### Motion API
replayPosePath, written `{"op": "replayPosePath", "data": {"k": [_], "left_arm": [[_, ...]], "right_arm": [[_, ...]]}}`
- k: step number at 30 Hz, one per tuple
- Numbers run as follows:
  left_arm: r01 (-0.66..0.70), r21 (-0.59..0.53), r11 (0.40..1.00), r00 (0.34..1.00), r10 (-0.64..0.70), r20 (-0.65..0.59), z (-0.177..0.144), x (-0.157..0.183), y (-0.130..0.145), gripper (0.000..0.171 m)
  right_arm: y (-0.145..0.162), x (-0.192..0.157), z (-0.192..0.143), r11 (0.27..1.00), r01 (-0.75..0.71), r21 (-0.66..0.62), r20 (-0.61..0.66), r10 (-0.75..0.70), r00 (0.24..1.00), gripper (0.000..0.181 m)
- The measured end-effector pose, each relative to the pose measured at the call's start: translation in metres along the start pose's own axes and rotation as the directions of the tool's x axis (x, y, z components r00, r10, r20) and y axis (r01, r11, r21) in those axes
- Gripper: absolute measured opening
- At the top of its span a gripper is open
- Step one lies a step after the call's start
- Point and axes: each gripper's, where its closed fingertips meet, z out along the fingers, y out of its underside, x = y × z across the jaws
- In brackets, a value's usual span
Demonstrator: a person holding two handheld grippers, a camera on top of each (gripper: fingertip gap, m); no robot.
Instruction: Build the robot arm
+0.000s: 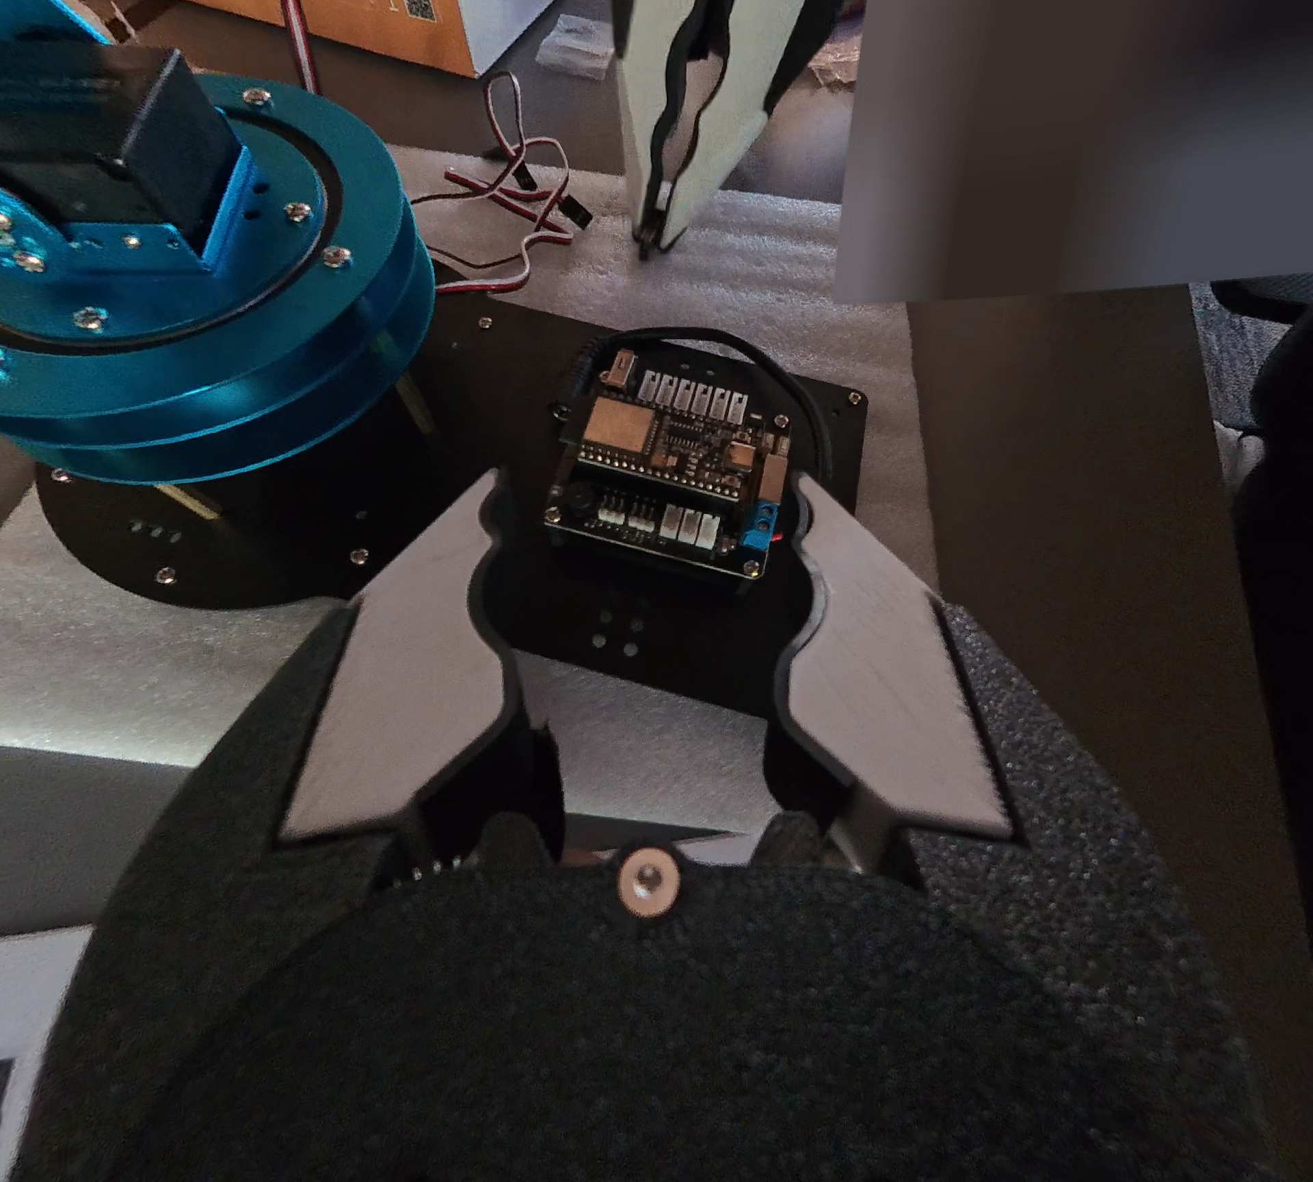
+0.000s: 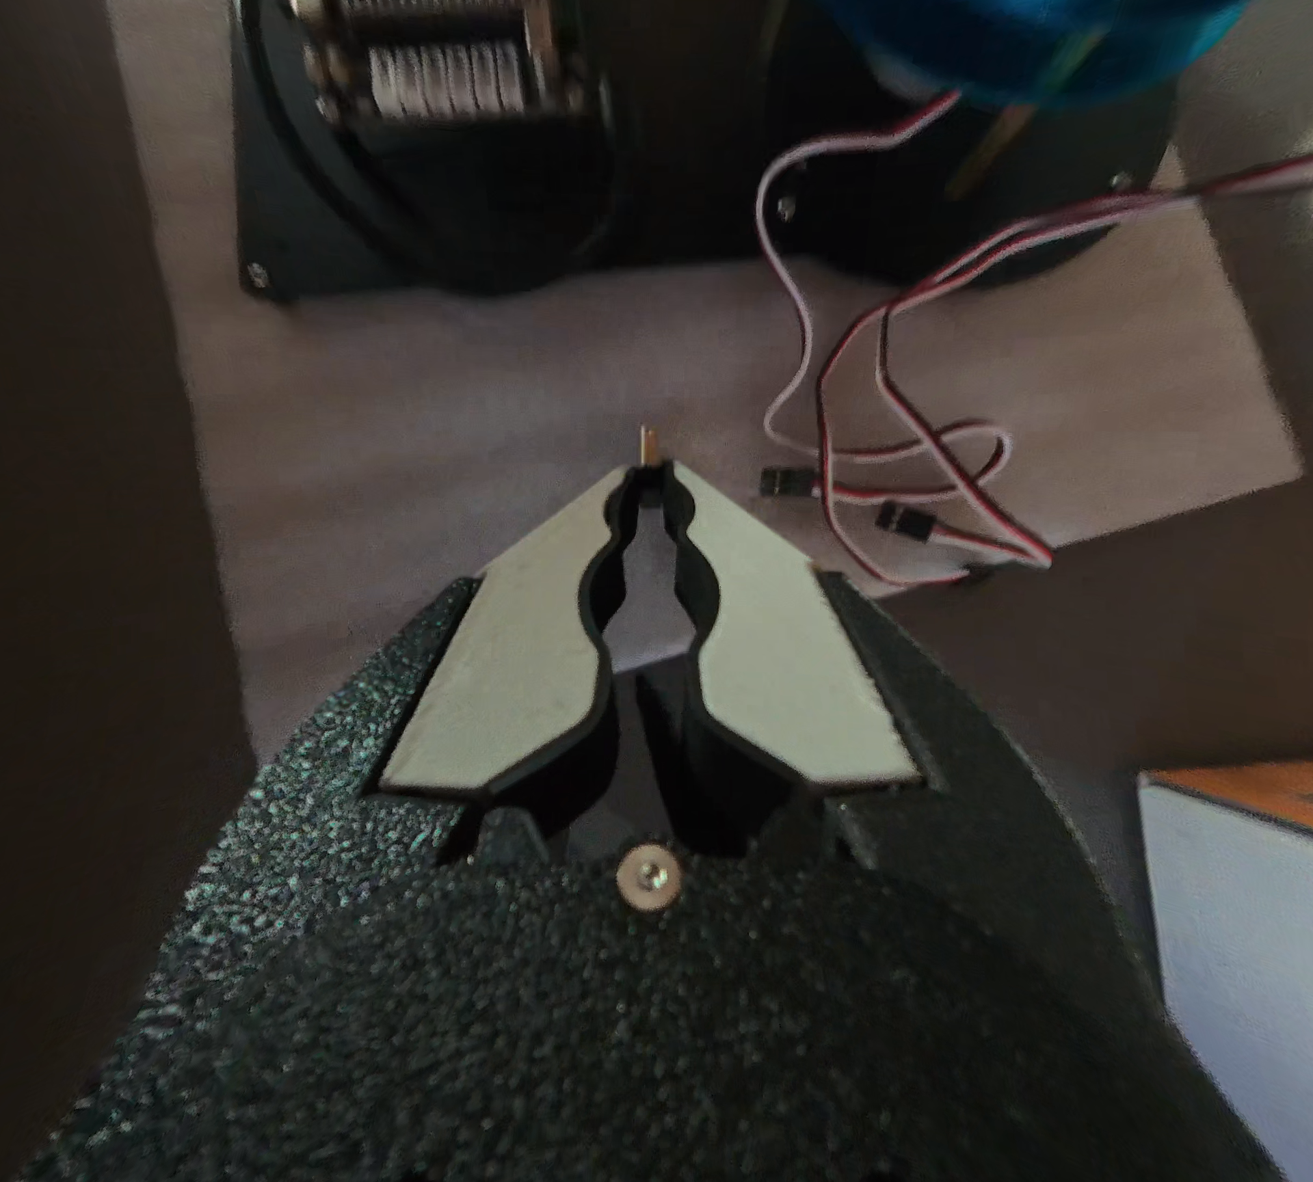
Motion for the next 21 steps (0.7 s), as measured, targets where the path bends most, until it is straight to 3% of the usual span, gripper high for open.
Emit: {"op": "replayPosePath", "data": {"k": [4, 15, 21], "left_arm": [[0.012, 0.002, 1.000, 1.000, -0.012, 0.002, -0.001, -0.002, 0.001, 0.075], [0.010, -0.010, 1.000, 1.000, -0.010, -0.003, 0.001, -0.001, 0.004, 0.073], [-0.001, -0.015, 1.000, 1.000, 0.001, -0.017, 0.003, 0.002, 0.005, 0.074]], "right_arm": [[0.003, -0.002, -0.001, 0.998, -0.054, 0.044, 0.038, 0.052, 0.998, 0.005], [0.005, -0.002, -0.004, 0.997, -0.030, 0.067, 0.026, 0.028, 0.999, 0.005], [-0.026, -0.007, -0.013, 0.975, 0.020, 0.223, 0.027, -0.027, 0.999, 0.005]]}}
